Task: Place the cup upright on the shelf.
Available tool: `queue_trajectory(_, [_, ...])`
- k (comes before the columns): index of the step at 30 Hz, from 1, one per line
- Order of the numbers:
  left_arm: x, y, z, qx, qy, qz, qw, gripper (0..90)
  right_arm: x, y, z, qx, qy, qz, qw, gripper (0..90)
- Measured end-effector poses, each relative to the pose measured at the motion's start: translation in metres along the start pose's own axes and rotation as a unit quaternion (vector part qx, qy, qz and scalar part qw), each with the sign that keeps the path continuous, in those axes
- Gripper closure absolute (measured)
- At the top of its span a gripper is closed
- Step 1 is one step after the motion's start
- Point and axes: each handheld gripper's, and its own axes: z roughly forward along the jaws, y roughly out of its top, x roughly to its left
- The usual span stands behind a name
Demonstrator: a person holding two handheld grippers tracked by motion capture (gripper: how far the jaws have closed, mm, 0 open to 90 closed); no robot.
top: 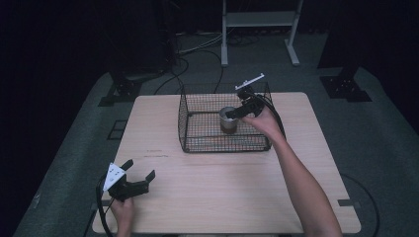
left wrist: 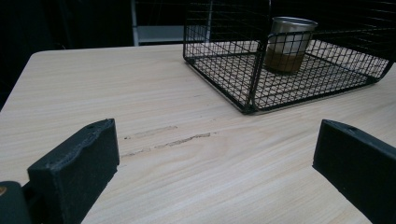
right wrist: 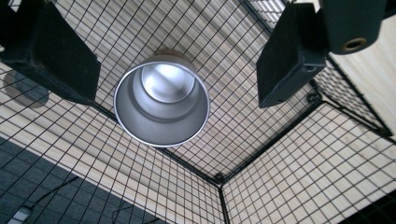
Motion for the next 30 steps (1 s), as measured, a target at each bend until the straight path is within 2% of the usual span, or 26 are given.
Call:
queue_trajectory(13, [-0.001, 0.0, 0.001, 0.001, 0.001, 0.002, 1.0, 0.0, 0.002, -0.018, -0.02, -0.019, 0.018, -0.002, 0.9996, 13.0])
queue_trajectory(30, [-0.001, 0.0, 0.001, 0.001, 0.001, 0.002, 1.0, 0.0, 0.008, -0.043, -0.047, -0.034, 0.021, -0.021, 0.999, 13.0])
